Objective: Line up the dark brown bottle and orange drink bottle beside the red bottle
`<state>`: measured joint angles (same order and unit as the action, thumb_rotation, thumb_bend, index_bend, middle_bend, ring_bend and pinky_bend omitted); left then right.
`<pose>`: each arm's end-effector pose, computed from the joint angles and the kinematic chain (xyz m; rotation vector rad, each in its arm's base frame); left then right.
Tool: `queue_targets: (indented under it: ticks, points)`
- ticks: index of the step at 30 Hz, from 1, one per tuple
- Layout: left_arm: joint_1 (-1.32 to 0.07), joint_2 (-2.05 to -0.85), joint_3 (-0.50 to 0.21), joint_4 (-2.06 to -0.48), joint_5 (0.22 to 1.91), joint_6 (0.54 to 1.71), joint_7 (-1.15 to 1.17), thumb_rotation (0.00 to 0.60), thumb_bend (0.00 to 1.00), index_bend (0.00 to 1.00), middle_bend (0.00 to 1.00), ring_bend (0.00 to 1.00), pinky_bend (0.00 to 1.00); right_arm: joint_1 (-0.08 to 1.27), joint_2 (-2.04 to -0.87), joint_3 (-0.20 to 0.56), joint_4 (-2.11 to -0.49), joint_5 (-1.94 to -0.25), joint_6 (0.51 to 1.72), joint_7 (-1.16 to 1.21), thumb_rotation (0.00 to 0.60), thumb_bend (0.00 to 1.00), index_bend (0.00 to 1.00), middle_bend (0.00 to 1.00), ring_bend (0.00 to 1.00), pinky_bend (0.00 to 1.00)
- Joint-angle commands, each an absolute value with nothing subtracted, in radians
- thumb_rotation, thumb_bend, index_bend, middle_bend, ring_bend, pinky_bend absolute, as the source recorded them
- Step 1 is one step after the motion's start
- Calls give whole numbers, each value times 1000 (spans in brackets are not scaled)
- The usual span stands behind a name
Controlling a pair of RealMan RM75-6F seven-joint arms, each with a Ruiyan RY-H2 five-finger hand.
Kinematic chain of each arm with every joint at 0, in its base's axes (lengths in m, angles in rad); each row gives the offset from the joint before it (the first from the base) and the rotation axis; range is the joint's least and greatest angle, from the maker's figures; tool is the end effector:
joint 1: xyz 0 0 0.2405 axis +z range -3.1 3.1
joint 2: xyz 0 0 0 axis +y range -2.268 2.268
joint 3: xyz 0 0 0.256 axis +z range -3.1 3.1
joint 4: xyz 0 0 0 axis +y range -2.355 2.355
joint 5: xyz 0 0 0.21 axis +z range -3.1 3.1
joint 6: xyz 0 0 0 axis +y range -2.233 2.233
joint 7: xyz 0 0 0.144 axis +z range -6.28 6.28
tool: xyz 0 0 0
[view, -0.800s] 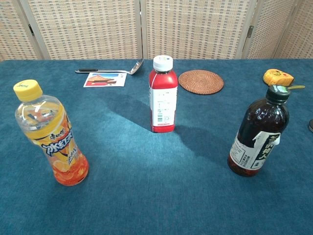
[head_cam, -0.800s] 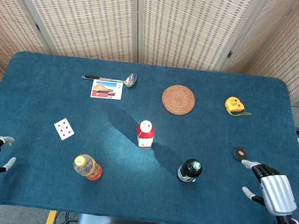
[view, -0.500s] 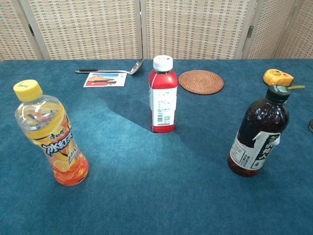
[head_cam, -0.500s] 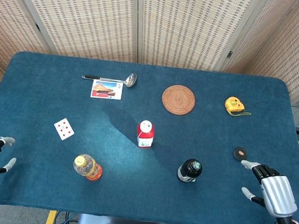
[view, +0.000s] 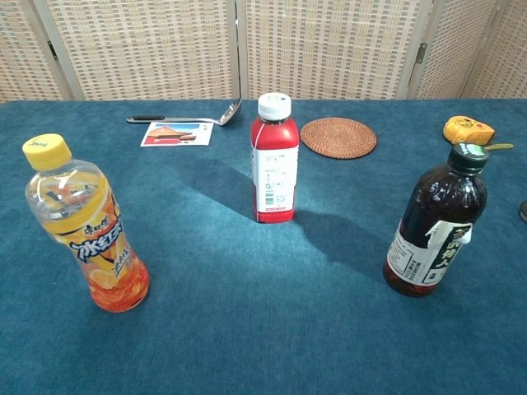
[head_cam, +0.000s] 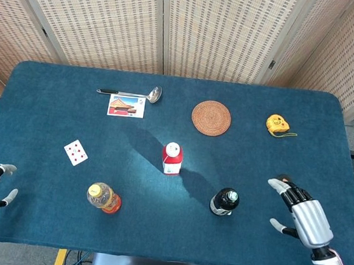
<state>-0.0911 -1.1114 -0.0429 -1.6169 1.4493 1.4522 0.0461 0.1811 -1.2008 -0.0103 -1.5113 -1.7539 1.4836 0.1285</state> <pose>-0.3185 0.1813 0.1587 -1.3818 -0.9131 -0.8269 -0.2781 -0.1920 0.1185 1.6675 -0.8735 1.1339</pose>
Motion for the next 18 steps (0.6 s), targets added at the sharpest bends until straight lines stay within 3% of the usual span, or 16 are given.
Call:
queue_targets:
  ticks: [1, 18]
  points:
    - [-91, -1109, -41, -1619, 1448, 1449, 48, 600, 253, 576, 395, 460, 632, 211, -1224, -10, -1514, -1762, 1449, 140, 600, 1, 133, 194, 158, 341]
    - [-95, -1103, -40, -1622, 1412, 1412, 53, 600, 253, 576, 395, 459, 632, 313, -1339, -10, -1433, -1769, 1373, 294, 600, 0, 98, 196, 159, 344]
